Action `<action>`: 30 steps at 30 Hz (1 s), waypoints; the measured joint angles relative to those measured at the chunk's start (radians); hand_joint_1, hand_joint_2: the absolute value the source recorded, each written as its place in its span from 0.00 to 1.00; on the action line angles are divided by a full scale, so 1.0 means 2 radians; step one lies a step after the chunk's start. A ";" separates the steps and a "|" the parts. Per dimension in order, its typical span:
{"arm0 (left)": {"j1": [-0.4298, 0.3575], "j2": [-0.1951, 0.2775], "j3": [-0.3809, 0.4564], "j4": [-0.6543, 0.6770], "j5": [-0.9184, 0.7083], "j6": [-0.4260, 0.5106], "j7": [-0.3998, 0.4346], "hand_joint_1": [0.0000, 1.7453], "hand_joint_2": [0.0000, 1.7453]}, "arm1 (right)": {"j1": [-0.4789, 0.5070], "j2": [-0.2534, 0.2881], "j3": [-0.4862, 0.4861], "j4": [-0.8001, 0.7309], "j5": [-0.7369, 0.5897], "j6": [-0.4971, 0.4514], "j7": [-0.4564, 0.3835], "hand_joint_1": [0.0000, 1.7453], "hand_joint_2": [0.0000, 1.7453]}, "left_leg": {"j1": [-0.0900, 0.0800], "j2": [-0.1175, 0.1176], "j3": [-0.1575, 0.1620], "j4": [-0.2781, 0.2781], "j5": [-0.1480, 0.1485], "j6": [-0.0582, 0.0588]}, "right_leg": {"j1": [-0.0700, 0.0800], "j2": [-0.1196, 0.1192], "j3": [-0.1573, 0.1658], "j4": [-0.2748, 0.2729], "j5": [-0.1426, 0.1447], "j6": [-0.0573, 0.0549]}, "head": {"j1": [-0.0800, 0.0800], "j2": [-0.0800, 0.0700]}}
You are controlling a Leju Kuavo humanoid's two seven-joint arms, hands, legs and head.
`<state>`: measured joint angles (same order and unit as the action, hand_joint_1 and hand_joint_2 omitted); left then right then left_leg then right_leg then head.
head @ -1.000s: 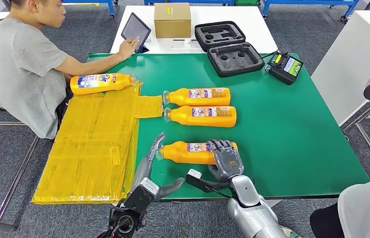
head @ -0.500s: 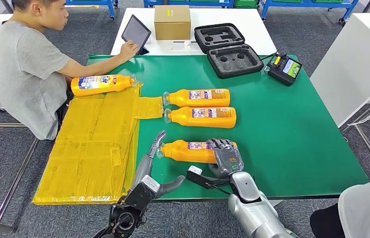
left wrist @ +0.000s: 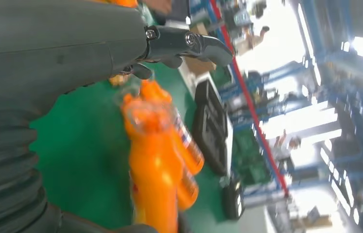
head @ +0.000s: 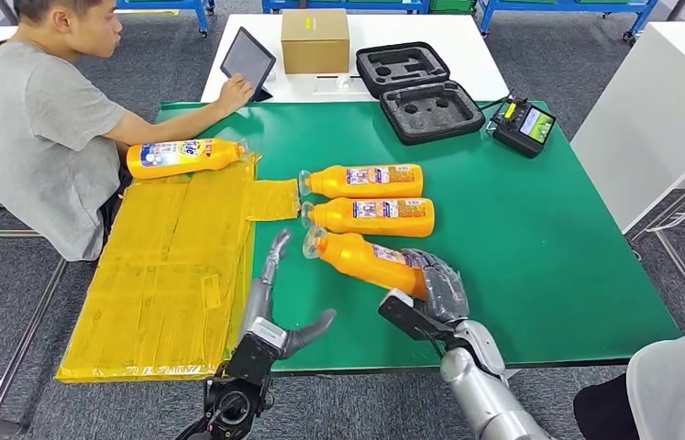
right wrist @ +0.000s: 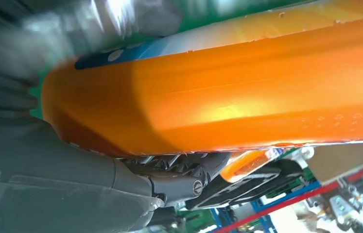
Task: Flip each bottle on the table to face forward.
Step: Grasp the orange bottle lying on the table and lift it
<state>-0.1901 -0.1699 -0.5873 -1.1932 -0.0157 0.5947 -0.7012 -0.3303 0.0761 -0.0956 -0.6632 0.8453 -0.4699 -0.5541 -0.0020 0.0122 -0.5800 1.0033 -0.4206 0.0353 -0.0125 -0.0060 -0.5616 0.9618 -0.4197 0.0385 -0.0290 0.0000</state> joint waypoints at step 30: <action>-0.035 -0.055 0.015 0.128 0.254 -0.132 0.048 0.00 1.00 | 0.063 0.020 0.058 -0.087 -0.143 -0.021 -0.060 1.00 1.00 | 0.000 0.000 -0.009 0.000 0.000 0.000 | 0.000 0.000 -0.008 0.000 0.000 0.000 | 0.000 0.000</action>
<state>-0.2601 -0.2802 -0.5581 -0.9380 0.4923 0.3301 -0.6044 -0.2033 0.1155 0.0197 -0.8369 0.5595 -0.5119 -0.6739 -0.0015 0.0118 -0.5989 1.0034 -0.4208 0.0349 -0.0121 -0.0059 -0.5786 0.9624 -0.4203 0.0386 -0.0292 0.0000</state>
